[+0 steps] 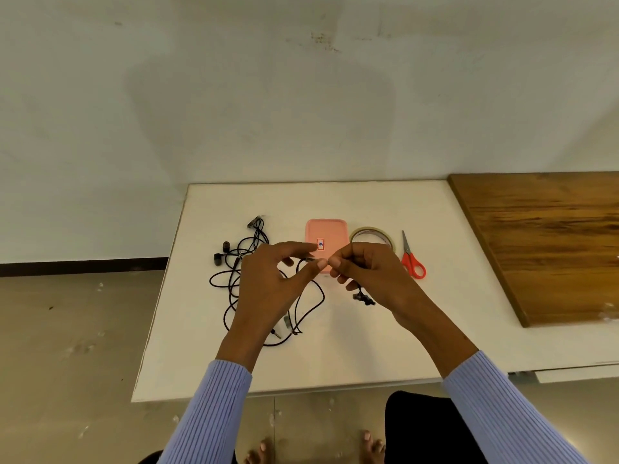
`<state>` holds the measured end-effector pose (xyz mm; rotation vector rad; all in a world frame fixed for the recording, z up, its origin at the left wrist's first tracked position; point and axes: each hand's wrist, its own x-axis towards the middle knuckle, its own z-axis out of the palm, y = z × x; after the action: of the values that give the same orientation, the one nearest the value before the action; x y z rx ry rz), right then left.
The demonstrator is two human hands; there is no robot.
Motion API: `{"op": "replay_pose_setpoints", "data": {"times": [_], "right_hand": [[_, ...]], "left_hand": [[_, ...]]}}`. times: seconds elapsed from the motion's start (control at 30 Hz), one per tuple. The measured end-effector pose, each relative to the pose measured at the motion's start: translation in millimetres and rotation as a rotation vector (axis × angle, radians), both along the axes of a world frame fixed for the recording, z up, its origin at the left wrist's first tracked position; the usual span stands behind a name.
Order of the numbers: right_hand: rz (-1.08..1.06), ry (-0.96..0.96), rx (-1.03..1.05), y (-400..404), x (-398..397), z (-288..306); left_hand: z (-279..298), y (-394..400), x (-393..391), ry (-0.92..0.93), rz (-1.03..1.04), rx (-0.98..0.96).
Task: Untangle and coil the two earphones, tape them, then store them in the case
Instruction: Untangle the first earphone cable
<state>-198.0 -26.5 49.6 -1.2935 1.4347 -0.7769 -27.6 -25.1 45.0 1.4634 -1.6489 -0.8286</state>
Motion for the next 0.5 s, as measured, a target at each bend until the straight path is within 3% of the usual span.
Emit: {"op": "replay_pose_setpoints", "data": {"times": [0.2,0.5], "right_hand": [[0.021,-0.093,-0.081,-2.4,-0.1,3.8],[0.016,0.253,-0.446,-2.8,-6.5,-2.1]], "left_hand": [[4.2,-0.9,-1.5,0.054,-0.028,0.03],[2.1,0.2,-0.9,-0.006,-0.004,-0.01]]}}
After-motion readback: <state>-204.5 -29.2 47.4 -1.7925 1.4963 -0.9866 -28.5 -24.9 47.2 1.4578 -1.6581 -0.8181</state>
